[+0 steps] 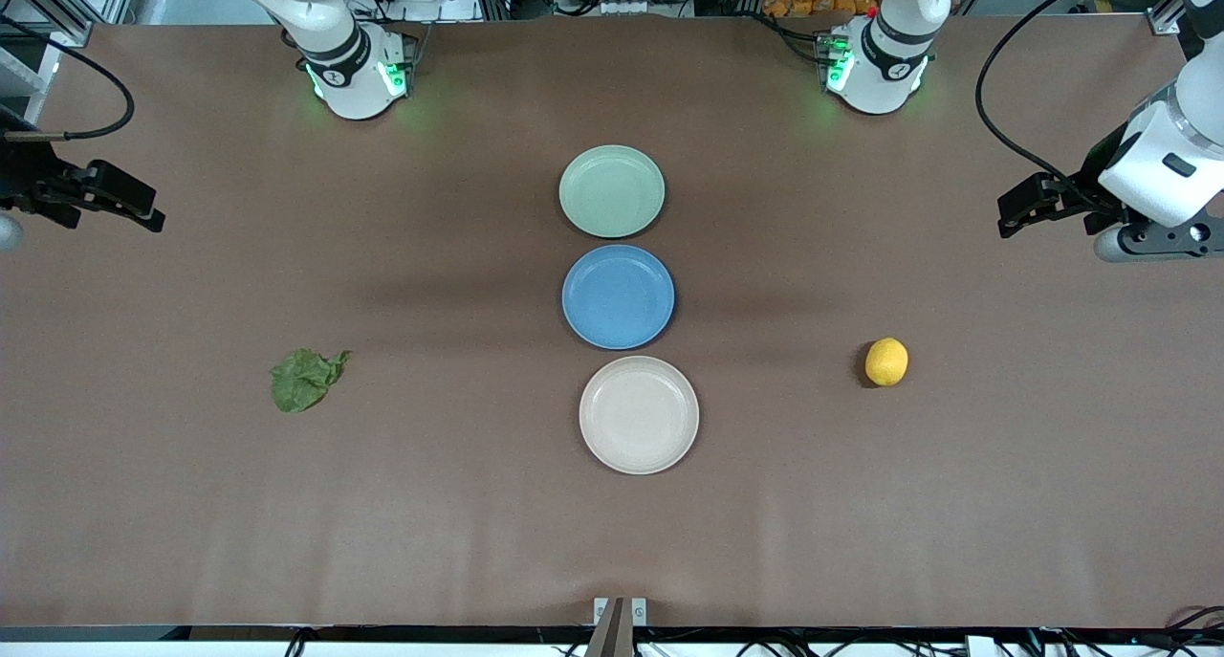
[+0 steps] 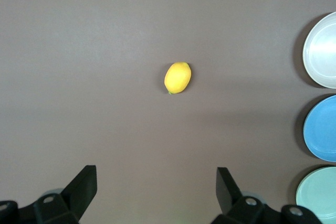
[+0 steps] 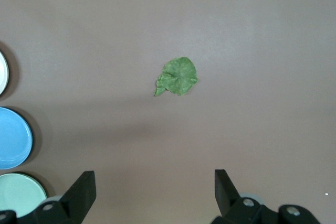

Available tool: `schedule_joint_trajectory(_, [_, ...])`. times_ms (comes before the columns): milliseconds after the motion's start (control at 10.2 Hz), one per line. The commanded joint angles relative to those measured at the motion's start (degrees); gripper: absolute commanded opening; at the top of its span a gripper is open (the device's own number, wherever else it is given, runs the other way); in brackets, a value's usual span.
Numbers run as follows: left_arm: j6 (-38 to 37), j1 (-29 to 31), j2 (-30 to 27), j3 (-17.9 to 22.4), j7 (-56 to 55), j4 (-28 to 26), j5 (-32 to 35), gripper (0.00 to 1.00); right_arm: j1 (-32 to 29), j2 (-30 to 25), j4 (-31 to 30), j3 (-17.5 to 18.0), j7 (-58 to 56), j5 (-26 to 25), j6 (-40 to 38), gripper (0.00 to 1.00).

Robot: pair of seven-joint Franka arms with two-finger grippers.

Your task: Place lemon and lettuce in plates

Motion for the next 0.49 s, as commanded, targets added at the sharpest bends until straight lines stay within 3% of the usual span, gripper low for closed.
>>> schedule_joint_trajectory(0, [0.2,-0.2,0.2,0.0,-1.3,0.8,0.1,1.0,-0.2,0.6,1.7,0.0,-0.2,-0.5,-1.1,1.0])
schedule_joint_trajectory(391, [0.5,0.4,0.3,0.1,-0.1,0.4,-0.5,1.0,-0.4,0.2,1.8,-0.1,-0.2,-0.5,-1.9,1.0])
